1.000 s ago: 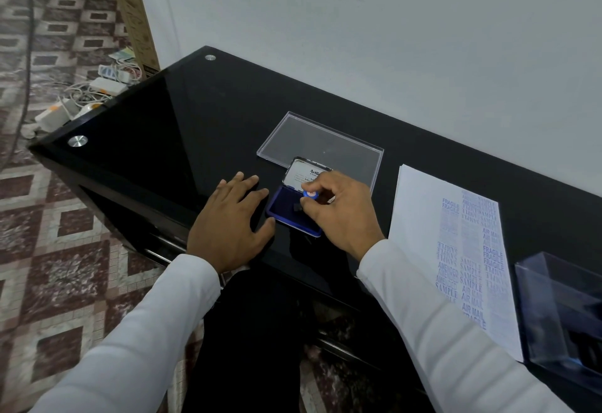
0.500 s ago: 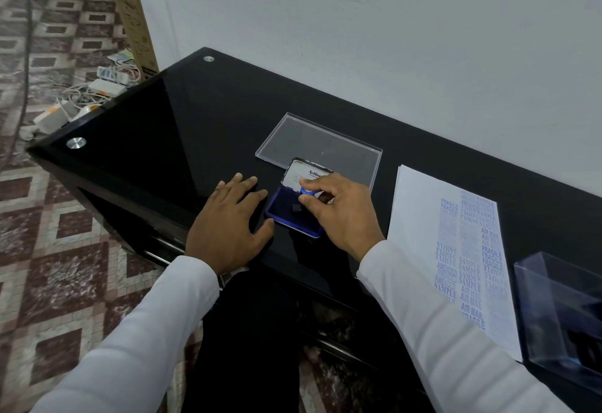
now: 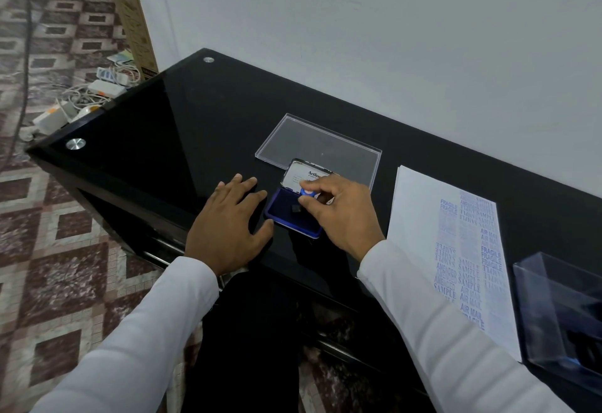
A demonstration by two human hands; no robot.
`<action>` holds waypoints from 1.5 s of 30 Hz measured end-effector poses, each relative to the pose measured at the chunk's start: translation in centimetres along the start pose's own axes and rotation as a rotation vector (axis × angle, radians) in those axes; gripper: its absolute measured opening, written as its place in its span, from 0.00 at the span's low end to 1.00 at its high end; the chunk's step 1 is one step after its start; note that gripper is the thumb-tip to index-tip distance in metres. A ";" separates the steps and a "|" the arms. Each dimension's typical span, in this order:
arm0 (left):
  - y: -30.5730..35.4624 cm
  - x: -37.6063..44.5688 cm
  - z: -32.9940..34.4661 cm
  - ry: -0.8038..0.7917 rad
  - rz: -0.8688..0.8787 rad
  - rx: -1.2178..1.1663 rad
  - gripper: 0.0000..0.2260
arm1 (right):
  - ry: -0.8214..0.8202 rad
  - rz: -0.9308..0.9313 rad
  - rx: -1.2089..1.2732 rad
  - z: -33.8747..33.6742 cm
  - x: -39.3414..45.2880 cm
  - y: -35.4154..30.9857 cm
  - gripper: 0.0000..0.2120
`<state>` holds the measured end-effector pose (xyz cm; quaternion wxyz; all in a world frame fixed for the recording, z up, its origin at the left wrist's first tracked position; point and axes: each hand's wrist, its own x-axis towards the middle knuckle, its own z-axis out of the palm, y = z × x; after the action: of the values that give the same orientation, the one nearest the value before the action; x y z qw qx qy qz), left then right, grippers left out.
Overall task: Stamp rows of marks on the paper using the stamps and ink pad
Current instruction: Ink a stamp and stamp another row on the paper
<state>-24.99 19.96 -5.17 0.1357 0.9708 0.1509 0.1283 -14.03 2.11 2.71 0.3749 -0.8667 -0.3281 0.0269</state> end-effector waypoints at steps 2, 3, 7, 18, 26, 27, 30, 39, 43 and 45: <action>0.0 0.0 0.0 0.000 -0.001 0.001 0.30 | 0.002 -0.002 -0.009 0.0 0.1 0.1 0.13; 0.0 0.0 0.0 0.002 -0.001 0.000 0.30 | 0.003 -0.002 -0.013 0.0 0.1 0.1 0.13; 0.0 0.0 0.0 0.003 0.001 -0.007 0.30 | 0.001 0.003 -0.021 0.0 0.0 0.1 0.13; 0.1 -0.1 -0.2 0.015 -0.001 -0.031 0.31 | -0.021 0.033 0.033 -0.2 -0.1 -0.1 0.12; 0.1 0.0 -0.2 -0.009 -0.015 -0.039 0.29 | -0.032 0.033 -0.011 -0.1 -0.1 -0.3 0.13; 0.1 0.1 -0.3 -0.015 -0.015 -0.043 0.29 | -0.022 0.030 -0.009 0.0 -0.2 -0.3 0.13; 0.8 0.4 -0.9 -0.009 -0.036 -0.098 0.28 | 0.018 0.011 -0.010 0.0 -0.4 -0.2 0.13; 7.0 1.7 -1.6 0.020 0.051 -0.204 0.26 | 0.207 0.057 0.079 -4.3 -2.0 2.7 0.13; 11.0 2.7 -1.1 0.025 0.109 -0.262 0.27 | 0.276 0.105 0.053 -7.5 -3.4 5.2 0.11; 12.8 3.2 -0.5 0.004 0.139 -0.288 0.26 | 0.296 0.138 0.026 -9.1 -4.1 6.4 0.11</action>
<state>-18.84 9.37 -0.12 0.2638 0.9491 0.0636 0.1597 -11.08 -9.25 4.14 0.4278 -0.8767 -0.2084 -0.0711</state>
